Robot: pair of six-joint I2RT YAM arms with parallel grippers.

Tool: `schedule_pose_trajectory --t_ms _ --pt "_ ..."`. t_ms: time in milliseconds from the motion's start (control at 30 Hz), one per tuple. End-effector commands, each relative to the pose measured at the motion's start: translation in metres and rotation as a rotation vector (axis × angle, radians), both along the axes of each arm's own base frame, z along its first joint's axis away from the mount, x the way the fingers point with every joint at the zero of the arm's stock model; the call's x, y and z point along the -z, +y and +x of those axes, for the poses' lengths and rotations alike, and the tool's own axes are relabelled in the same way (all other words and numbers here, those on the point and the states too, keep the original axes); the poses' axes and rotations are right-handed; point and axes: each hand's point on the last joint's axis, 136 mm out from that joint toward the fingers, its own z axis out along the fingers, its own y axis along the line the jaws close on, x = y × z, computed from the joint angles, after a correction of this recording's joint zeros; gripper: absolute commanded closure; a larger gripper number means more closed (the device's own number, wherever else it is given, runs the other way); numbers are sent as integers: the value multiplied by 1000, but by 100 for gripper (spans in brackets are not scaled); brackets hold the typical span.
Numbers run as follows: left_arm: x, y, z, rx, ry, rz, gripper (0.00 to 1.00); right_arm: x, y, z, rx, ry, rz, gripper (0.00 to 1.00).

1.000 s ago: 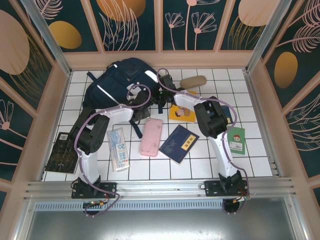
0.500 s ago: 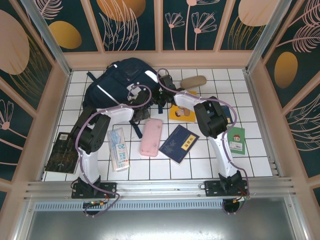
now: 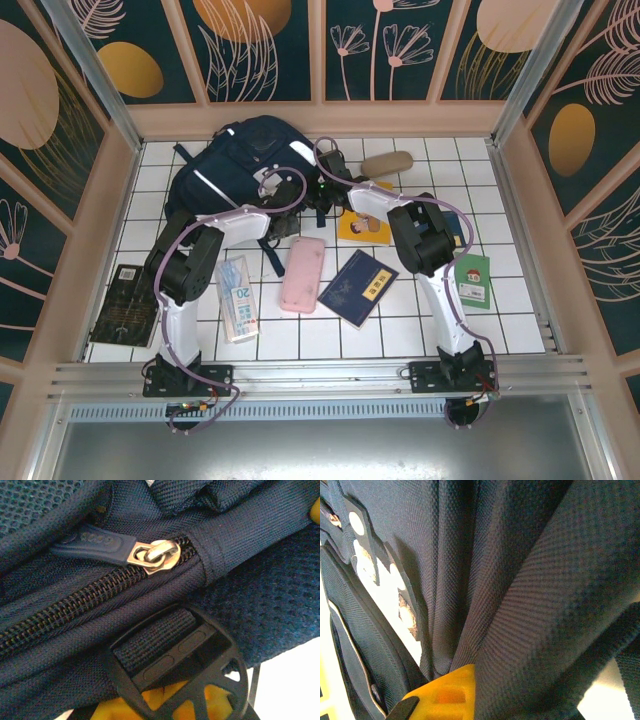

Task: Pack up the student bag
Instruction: Unzip the student bag at the top-center of the table.

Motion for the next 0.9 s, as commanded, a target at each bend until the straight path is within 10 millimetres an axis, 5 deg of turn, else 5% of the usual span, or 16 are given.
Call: schedule_pose_trajectory --t_ms 0,300,533,867 --pt "28 5 -19 14 85 0 100 -25 10 7 -5 -78 48 100" --pt "-12 34 -29 -49 23 9 100 -48 -9 17 26 -127 39 100" --pt "-44 88 -50 -130 -12 12 100 -75 -36 32 67 -184 33 100" --pt "-51 175 -101 -259 27 132 100 -85 -56 44 85 -217 3 100"
